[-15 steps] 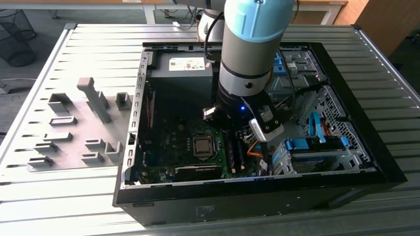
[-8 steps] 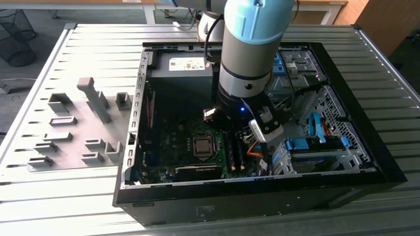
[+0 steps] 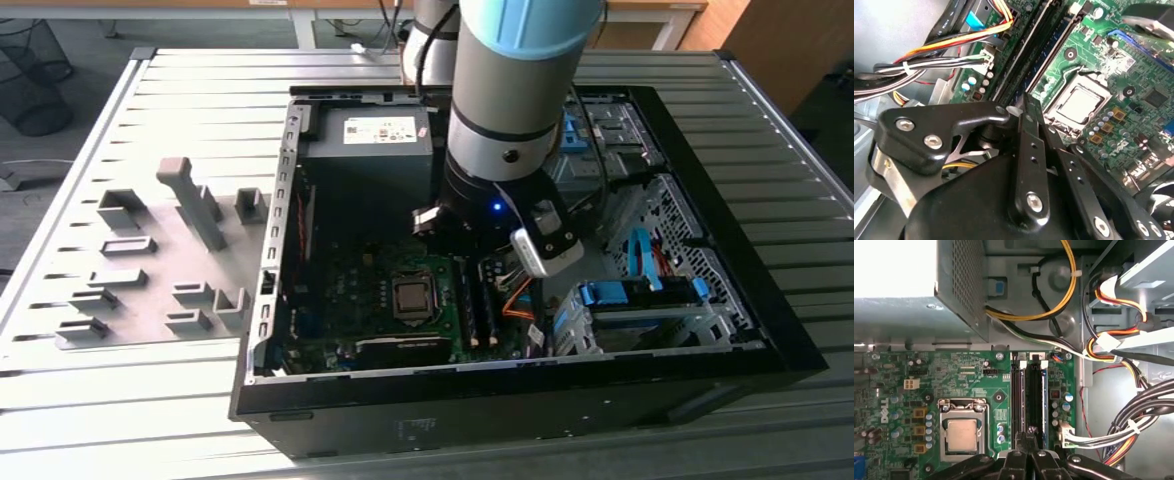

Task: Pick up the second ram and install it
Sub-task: 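Press down the second ram until it locks into place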

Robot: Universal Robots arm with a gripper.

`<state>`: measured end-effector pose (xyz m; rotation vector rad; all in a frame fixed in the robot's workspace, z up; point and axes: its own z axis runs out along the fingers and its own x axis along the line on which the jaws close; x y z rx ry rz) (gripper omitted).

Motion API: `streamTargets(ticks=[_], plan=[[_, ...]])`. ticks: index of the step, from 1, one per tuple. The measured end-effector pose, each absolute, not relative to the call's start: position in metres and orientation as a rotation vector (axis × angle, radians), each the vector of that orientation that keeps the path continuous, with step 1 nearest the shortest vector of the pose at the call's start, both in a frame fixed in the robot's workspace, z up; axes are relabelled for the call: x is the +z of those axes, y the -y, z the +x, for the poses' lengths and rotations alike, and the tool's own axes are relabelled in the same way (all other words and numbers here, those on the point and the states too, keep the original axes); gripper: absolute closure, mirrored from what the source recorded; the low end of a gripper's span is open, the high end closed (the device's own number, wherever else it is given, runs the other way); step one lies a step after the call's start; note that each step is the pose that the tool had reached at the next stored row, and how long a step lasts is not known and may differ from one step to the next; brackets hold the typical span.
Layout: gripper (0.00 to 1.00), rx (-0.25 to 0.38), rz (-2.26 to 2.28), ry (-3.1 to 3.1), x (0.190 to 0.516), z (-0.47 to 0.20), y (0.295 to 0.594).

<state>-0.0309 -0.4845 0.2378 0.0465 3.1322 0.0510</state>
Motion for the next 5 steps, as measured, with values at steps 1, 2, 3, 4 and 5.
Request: streamTargets(ticks=[1, 2, 3, 4, 5], plan=[[0.89, 0.051, 0.046, -3.132, 0.2379, -0.0309, 0.4844], [0.89, 0.051, 0.046, -3.132, 0.2383, -0.0309, 0.4845], [0.89, 0.051, 0.047, -3.132, 0.2388, -0.0309, 0.4845], [0.89, 0.051, 0.046, -3.132, 0.2389, -0.0309, 0.4845], [0.89, 0.051, 0.047, -3.132, 0.239, -0.0309, 0.4844]])
